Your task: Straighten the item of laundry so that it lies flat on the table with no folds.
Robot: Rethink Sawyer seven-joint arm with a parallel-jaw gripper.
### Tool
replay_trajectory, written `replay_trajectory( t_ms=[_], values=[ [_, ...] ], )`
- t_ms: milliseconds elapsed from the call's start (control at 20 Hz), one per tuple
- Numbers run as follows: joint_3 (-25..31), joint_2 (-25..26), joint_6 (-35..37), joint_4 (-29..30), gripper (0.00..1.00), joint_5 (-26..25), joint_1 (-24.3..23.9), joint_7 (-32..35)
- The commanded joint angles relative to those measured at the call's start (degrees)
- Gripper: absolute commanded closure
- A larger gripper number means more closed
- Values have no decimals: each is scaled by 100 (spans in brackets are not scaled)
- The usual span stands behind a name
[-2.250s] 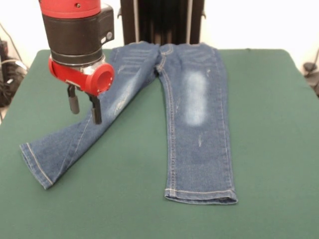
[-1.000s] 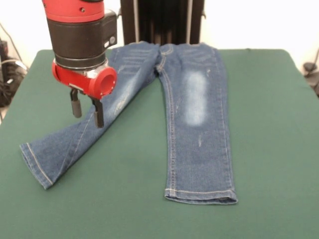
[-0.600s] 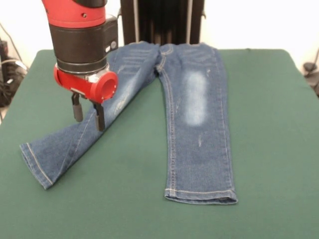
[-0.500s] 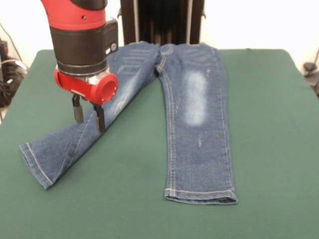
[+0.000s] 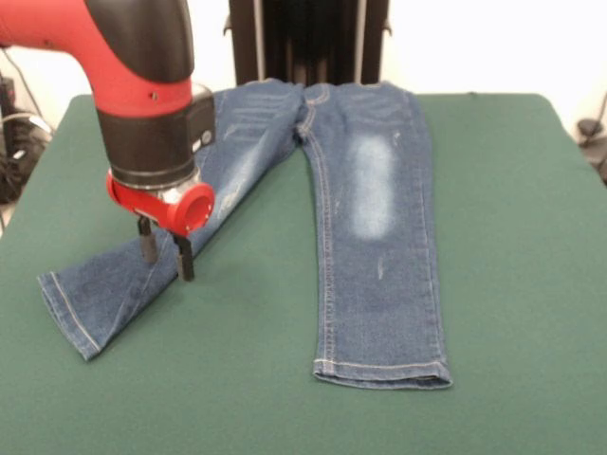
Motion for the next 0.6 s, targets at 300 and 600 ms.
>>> replay_trajectory(
  t_ms=[300, 600],
  values=[
    [751, 602, -214, -81, 0, -394, -51, -697],
    [815, 663, -187, -182, 0, -407, -81, -755]
  ],
)
